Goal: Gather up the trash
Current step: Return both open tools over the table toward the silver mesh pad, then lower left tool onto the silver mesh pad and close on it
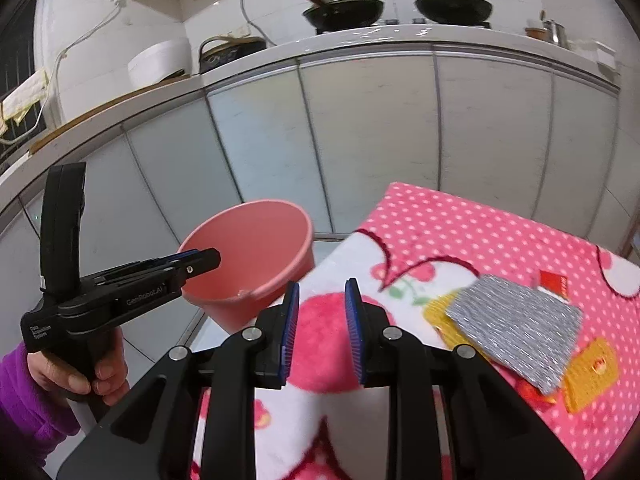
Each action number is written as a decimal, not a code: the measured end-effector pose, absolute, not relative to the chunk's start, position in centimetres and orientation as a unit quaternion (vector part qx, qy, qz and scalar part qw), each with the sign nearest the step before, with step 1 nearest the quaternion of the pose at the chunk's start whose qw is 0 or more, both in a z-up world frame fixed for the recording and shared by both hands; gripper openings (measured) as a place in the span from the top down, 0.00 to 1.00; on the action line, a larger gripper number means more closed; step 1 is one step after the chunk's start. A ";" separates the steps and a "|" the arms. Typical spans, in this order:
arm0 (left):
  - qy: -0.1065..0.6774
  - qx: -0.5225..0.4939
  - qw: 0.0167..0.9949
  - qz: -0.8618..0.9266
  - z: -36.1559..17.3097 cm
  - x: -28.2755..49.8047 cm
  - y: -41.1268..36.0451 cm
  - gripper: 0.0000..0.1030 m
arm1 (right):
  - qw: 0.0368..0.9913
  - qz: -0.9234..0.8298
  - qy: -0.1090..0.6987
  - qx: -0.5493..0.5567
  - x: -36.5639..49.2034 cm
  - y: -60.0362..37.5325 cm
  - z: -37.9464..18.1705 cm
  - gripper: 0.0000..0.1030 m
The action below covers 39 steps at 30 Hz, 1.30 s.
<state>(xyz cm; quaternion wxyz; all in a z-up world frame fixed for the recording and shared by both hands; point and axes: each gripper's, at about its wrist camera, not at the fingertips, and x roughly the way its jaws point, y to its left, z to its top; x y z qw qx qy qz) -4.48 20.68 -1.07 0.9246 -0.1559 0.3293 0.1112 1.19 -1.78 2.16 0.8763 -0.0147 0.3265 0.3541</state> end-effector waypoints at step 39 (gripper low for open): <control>0.357 -0.075 0.931 0.008 0.6 1.3 6.9 0.74 | 0.903 0.262 0.333 0.077 2.8 -16.0 0.4 0.77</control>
